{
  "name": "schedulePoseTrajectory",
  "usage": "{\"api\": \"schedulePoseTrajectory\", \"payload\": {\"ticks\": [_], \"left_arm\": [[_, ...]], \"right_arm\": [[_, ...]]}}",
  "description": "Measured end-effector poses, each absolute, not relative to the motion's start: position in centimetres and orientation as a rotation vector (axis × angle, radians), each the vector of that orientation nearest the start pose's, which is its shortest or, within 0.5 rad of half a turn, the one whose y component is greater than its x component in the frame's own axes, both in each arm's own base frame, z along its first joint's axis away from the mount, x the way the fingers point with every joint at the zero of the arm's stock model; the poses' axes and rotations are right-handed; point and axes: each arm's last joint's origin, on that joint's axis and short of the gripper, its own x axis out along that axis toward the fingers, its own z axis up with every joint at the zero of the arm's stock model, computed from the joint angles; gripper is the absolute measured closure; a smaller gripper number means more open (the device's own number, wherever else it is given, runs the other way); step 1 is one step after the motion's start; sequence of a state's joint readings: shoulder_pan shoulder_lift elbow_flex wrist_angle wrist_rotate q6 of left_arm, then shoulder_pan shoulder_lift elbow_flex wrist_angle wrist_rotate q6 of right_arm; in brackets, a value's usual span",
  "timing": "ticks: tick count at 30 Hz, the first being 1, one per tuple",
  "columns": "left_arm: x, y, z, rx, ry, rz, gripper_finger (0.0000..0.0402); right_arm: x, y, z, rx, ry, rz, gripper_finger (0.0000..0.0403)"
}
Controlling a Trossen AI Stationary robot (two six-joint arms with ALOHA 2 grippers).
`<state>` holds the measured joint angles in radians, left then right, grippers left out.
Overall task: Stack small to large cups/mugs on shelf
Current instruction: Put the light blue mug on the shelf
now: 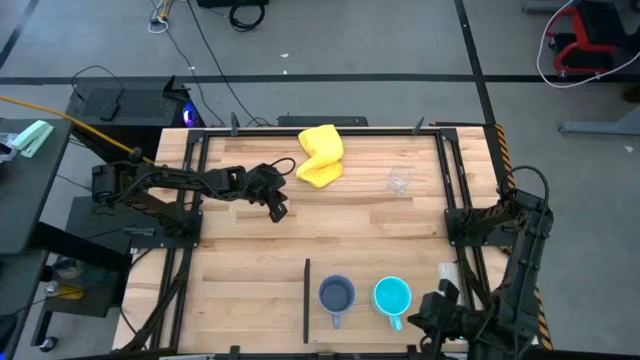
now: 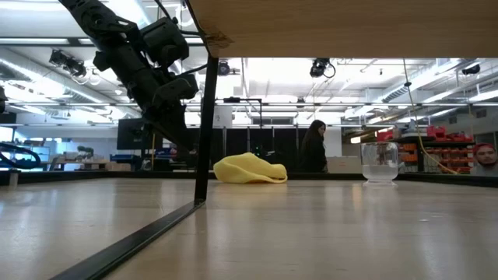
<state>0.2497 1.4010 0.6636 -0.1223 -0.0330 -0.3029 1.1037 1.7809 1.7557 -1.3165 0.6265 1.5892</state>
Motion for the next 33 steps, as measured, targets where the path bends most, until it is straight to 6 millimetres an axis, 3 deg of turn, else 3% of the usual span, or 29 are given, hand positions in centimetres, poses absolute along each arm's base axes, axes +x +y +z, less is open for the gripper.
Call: {"api": "schedulePoseTrajectory", "payload": {"ticks": [7,20,33], "left_arm": [[25.2,6.5,17.0,-0.375,0.813,0.393,0.0376],[25.2,6.5,17.0,-0.376,0.814,0.394,0.0389],[25.2,6.5,17.0,-0.376,0.815,0.394,0.0377]], "right_arm": [[18.1,29.5,32.5,0.445,0.893,-0.33,0.04],[18.7,30.3,31.9,0.445,0.909,-0.29,0.04],[19.5,30.3,32.1,0.421,0.896,-0.244,0.0401]]}}
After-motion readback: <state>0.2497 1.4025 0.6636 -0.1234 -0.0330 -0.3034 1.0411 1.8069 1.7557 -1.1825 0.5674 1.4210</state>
